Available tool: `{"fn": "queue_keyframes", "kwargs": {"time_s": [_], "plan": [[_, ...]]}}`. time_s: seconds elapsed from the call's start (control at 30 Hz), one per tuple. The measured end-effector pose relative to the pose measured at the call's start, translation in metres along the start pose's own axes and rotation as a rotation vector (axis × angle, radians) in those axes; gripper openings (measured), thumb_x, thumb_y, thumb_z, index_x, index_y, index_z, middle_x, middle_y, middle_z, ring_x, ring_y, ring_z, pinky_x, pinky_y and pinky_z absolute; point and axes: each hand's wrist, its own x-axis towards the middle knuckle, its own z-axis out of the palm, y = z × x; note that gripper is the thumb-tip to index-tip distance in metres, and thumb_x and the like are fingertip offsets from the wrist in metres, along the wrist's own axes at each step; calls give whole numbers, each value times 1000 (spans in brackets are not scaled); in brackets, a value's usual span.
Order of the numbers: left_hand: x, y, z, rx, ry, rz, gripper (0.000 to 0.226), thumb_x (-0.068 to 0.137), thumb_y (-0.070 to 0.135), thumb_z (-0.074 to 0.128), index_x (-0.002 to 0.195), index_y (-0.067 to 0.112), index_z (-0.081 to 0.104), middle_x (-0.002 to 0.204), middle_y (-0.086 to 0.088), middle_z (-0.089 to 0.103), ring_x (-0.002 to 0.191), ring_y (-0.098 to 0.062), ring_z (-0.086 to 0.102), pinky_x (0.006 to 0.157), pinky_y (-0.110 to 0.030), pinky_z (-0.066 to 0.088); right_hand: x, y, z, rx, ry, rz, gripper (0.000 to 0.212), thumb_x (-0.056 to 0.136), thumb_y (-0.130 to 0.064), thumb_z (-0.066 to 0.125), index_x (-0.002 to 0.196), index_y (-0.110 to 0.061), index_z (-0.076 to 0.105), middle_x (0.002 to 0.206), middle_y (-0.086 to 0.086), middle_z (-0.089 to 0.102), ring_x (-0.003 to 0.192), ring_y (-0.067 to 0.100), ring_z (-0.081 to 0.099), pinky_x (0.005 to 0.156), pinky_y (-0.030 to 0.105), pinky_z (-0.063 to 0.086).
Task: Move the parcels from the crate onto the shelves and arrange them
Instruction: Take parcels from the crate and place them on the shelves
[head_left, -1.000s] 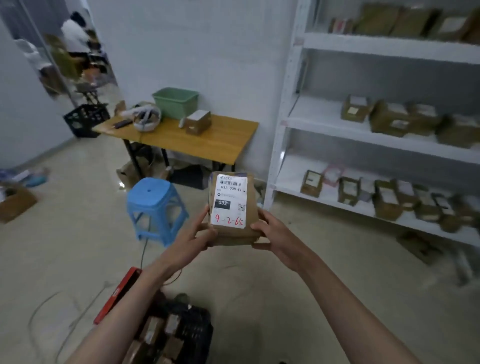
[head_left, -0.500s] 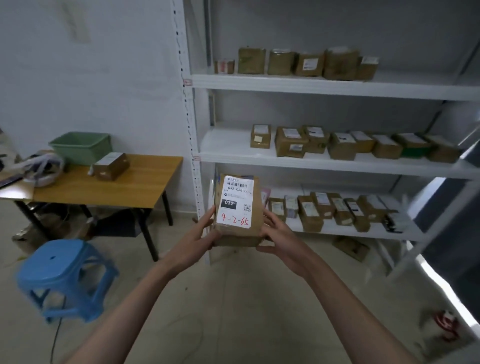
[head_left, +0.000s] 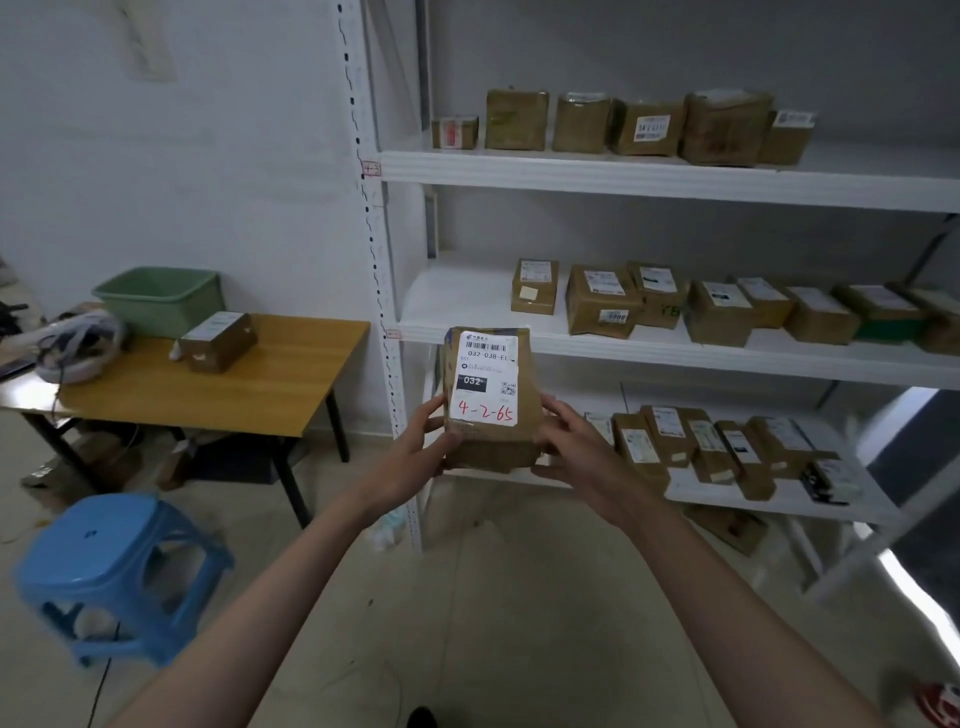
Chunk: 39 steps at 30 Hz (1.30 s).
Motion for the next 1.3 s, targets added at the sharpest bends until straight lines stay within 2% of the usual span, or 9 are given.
{"fn": "queue_keyframes", "kwargs": {"time_s": [0.17, 0.27, 0.37, 0.53, 0.77, 0.87, 1.0, 1.1, 1.3], "plan": [[67, 2, -23, -27, -21, 3, 59, 98, 41, 49, 150, 29, 24, 143, -3, 45, 119, -26, 56, 94, -35, 52, 64, -18, -1, -43, 58, -2, 45, 98, -19, 56, 142, -27, 47, 125, -1, 63, 113, 17, 60, 98, 43, 54], [112, 5, -43, -11, -29, 29, 55, 100, 39, 47, 148, 24, 25, 140, -6, 46, 117, -25, 57, 87, -30, 53, 110, -36, 1, -42, 73, 6, 39, 96, -22, 57, 135, -27, 52, 116, -3, 67, 105, 16, 63, 85, 36, 57], [157, 9, -66, -11, -26, 46, 52, 100, 39, 45, 145, 22, 27, 138, -7, 47, 114, -24, 58, 85, -30, 54, 155, -56, 4, -48, 100, 28, 41, 93, -32, 60, 134, -29, 54, 119, -2, 67, 112, 19, 61, 96, 41, 54], [224, 12, -101, 18, -31, 28, 47, 100, 39, 44, 140, 21, 29, 135, -9, 51, 106, -25, 63, 85, -32, 55, 214, -77, 14, -8, 170, 20, 42, 98, -23, 55, 139, -19, 44, 125, 2, 59, 116, 17, 57, 101, 40, 51], [295, 3, -122, 49, -49, -8, 46, 102, 40, 40, 141, 19, 29, 129, -7, 53, 103, -26, 64, 80, -29, 53, 281, -77, 14, 28, 205, 32, 35, 99, -24, 55, 133, -18, 45, 118, -1, 60, 109, 12, 58, 101, 40, 51], [324, 1, -127, 50, -46, -36, 46, 103, 41, 38, 142, 20, 30, 125, -4, 53, 104, -25, 63, 79, -27, 51, 315, -76, 8, 19, 193, 32, 38, 97, -27, 57, 133, -21, 46, 122, 0, 62, 112, 14, 60, 101, 40, 51], [368, -6, -131, 62, -20, -59, 43, 103, 42, 39, 140, 21, 33, 122, -3, 53, 101, -21, 63, 86, -34, 51, 365, -72, -3, 21, 188, 49, 43, 96, -27, 59, 136, -22, 45, 127, 2, 61, 116, 18, 59, 101, 42, 51], [404, -16, -133, 79, -9, -77, 41, 103, 41, 39, 138, 20, 35, 124, -5, 55, 106, -26, 61, 94, -41, 50, 401, -68, -12, 40, 182, 78, 43, 95, -27, 58, 136, -23, 45, 128, 3, 61, 116, 19, 60, 100, 40, 52], [475, -37, -128, 150, -20, -131, 41, 103, 43, 40, 137, 20, 39, 124, -8, 58, 104, -25, 61, 84, -37, 52, 458, -54, -35, 78, 199, 152, 36, 97, -27, 57, 131, -22, 46, 124, 2, 63, 113, 17, 62, 104, 44, 49]]}}
